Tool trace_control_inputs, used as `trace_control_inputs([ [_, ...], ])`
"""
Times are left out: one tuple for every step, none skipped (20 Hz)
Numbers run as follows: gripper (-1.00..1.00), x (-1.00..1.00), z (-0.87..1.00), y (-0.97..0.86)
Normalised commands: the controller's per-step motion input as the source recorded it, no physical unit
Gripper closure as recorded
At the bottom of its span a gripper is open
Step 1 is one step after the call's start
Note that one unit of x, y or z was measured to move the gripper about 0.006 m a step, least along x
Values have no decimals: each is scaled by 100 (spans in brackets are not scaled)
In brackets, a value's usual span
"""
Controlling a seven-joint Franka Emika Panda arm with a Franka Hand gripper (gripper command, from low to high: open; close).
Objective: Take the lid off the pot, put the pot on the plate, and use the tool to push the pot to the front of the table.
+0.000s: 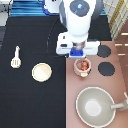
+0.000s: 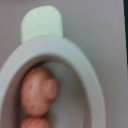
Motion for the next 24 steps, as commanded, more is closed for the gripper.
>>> trace_control_inputs([
  [-100, 73, -44, -31],
  [-100, 69, -47, -25],
  [-100, 63, -51, -20],
  [-100, 57, -51, -17],
  [-100, 52, -47, -12],
  [-100, 38, -47, -9],
  [-100, 17, -43, -5],
  [-100, 0, -29, 0],
  [-100, -12, -13, 0],
  [-100, -26, -4, 0],
  [100, -29, 0, 0],
  [100, -27, 15, 2],
  [100, -22, 25, 0],
  [-100, -22, 32, 0],
  [-100, -18, 33, 0],
  [-100, -18, 36, 0],
  [-100, -23, 30, 0],
  [-100, -37, 21, 0],
  [-100, -40, 12, 0],
  [-100, -44, 1, 0],
  [-100, -42, 0, 0],
  [-100, -42, -3, 0],
  [-100, -37, 0, 4],
  [-100, -39, 3, 7],
])
